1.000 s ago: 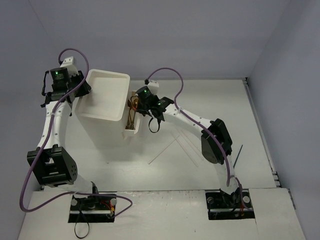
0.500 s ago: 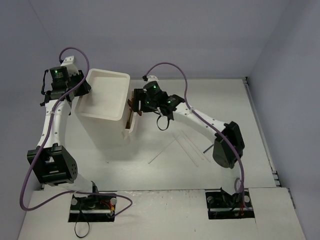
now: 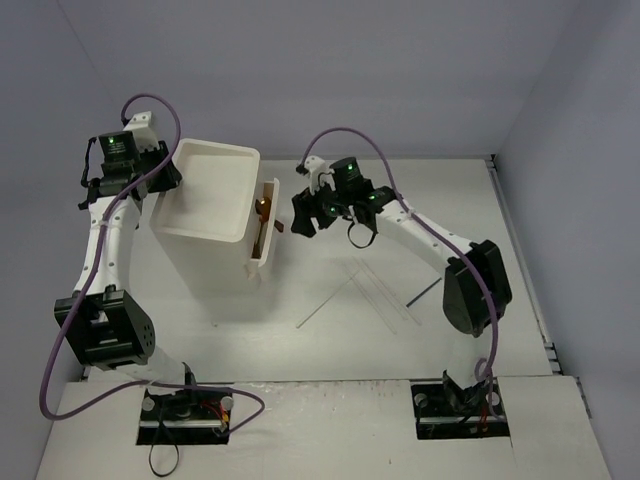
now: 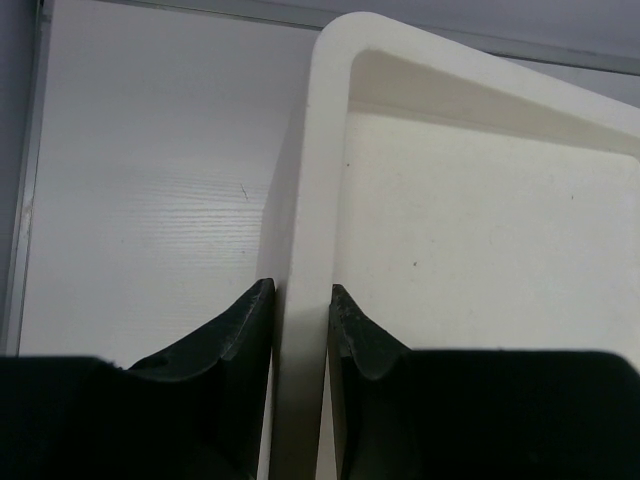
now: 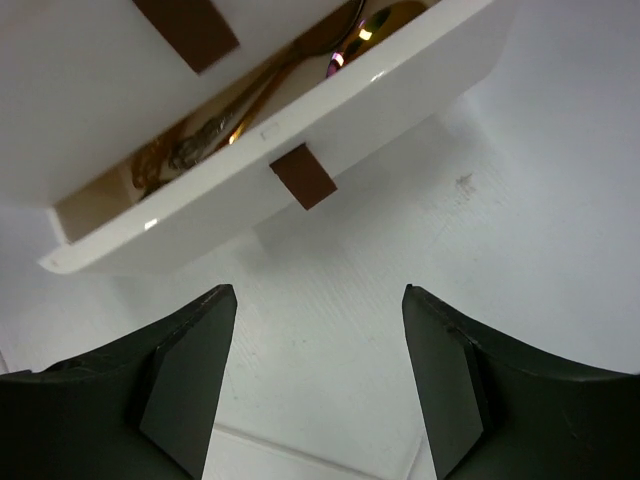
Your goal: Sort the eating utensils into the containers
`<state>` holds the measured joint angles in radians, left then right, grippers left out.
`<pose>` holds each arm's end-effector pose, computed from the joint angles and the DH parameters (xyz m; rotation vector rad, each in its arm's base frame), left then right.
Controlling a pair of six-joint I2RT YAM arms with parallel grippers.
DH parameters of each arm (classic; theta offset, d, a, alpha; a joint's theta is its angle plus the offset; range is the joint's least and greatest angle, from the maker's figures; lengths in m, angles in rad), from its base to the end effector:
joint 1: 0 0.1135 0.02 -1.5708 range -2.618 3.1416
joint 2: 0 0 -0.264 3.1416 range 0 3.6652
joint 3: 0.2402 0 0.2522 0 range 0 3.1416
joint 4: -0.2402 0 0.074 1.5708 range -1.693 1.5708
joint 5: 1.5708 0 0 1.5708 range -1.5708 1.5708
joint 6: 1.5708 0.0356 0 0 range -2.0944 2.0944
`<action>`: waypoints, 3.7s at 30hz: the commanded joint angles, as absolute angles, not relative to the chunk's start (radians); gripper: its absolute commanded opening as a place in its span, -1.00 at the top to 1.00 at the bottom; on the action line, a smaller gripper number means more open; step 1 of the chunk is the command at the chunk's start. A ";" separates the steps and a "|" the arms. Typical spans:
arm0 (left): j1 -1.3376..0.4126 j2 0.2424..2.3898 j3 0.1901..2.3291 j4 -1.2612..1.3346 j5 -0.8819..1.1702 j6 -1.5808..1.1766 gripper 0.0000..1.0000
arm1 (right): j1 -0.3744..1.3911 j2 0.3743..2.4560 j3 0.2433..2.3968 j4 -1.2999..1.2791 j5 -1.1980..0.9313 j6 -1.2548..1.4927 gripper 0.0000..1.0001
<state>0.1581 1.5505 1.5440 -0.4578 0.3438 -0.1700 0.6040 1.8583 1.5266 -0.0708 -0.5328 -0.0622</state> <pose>0.3536 0.0442 0.3877 -0.1158 2.0208 -0.3568 0.3538 0.2661 0.3026 -0.9881 1.7600 0.8737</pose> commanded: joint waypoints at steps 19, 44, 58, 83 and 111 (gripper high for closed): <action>0.156 1.557 1.625 -0.615 0.448 -0.008 1.00 | 0.746 2.293 2.043 -0.040 -0.815 -0.379 -0.29; 0.160 1.596 1.709 -0.672 0.373 -0.014 1.00 | 0.647 2.263 1.825 0.030 -0.856 -0.408 -0.28; 0.162 1.596 1.731 -0.672 0.329 -0.046 1.00 | 0.647 2.345 1.857 0.228 -0.856 -0.288 -0.24; 0.162 1.605 1.738 -0.673 0.318 -0.063 1.00 | 0.673 2.371 1.776 0.389 -0.952 -0.208 -0.06; 0.166 1.598 1.745 -0.683 0.340 -0.013 1.00 | 0.577 2.248 1.601 0.394 -0.951 -0.220 1.00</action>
<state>0.1631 1.6165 1.6963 -0.6545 0.3166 -0.0020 0.6317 2.3687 1.6928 0.3586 -0.9558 -0.2040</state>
